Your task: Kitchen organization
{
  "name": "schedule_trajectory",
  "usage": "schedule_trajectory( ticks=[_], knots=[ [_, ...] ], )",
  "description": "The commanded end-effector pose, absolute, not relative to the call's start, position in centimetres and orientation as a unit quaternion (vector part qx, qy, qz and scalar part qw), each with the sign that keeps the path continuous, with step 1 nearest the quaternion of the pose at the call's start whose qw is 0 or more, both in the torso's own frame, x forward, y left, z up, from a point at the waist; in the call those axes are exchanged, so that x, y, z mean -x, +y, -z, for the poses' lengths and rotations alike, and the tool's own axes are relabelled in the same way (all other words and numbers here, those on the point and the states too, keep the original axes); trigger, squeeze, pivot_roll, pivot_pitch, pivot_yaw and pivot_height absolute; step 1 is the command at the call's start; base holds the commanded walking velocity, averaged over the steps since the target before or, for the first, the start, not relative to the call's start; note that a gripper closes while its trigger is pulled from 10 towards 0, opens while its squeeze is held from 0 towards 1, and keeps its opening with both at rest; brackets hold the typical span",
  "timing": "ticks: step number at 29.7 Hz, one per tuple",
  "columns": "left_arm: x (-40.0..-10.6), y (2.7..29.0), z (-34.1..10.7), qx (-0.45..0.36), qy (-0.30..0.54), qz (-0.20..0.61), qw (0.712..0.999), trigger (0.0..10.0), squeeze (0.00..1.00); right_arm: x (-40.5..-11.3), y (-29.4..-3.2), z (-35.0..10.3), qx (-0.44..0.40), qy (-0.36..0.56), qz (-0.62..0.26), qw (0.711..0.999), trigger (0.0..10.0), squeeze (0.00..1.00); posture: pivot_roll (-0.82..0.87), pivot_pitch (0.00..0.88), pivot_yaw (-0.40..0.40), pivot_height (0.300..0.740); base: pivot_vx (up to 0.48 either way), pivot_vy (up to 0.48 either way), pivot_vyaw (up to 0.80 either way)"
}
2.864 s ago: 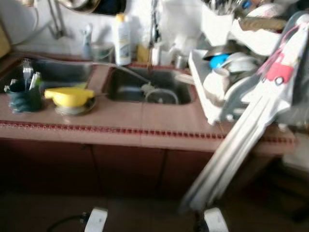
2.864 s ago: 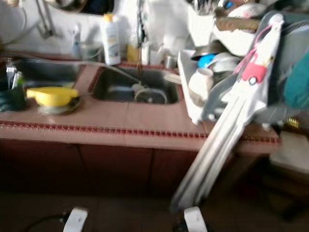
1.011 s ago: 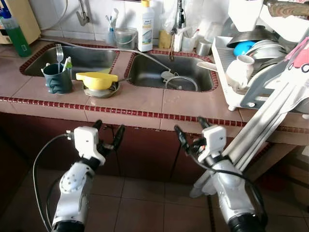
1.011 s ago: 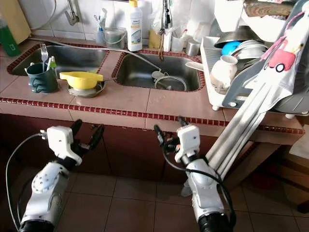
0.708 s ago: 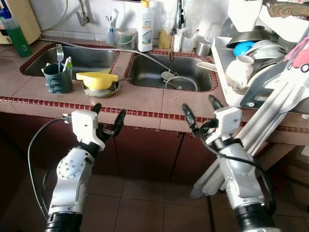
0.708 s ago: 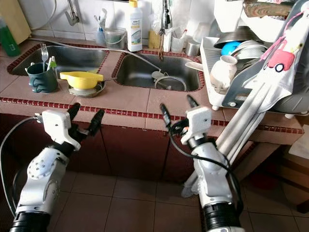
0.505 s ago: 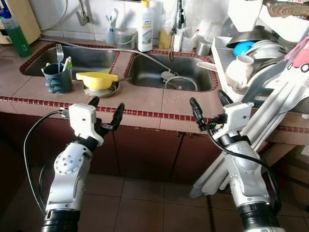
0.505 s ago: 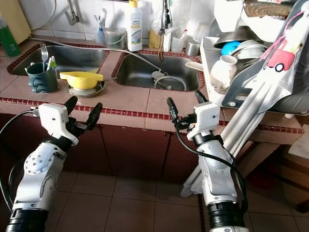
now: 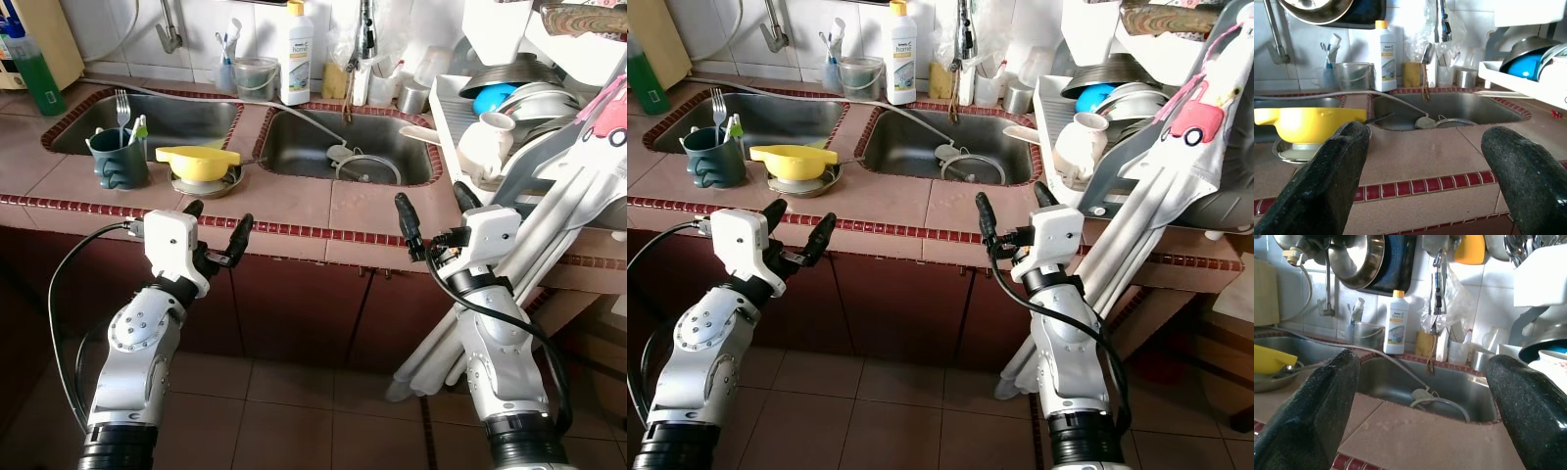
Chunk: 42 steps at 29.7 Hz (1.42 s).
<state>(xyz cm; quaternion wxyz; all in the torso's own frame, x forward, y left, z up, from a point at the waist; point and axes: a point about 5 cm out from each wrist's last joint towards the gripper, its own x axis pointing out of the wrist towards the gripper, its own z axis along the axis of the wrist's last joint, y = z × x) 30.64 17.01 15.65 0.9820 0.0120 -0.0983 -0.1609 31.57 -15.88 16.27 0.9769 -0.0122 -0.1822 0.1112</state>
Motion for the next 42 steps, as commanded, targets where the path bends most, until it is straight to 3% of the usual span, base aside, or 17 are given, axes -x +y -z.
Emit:
schedule_trajectory(
  ticks=[1,10,35,42],
  knots=[
    [-30.7,16.8,-16.4,-0.023,-0.107,0.167,0.980,10.0,0.00,-31.3,-15.9,-16.6,0.009,-0.187,-0.107,0.976,10.0,0.00,-0.14,0.000,-0.035,0.732,0.000,0.000,0.00],
    [-30.7,16.6,-16.2,-0.021,-0.099,0.172,0.980,10.0,0.00,-31.1,-15.5,-16.6,0.012,-0.187,-0.116,0.975,10.0,0.00,-0.15,0.000,-0.037,0.732,0.000,0.054,0.00],
    [-30.2,16.0,-16.1,-0.027,-0.090,0.182,0.979,10.0,0.00,-30.7,-15.1,-16.6,0.003,-0.184,-0.114,0.976,10.0,0.00,-0.15,0.011,-0.025,0.732,0.000,0.391,0.00],
    [-30.3,15.7,-16.4,-0.020,-0.093,0.184,0.978,10.0,0.00,-30.9,-15.1,-16.7,0.003,-0.185,-0.114,0.976,10.0,0.00,-0.14,0.012,-0.028,0.732,0.000,0.000,0.00]
  ],
)
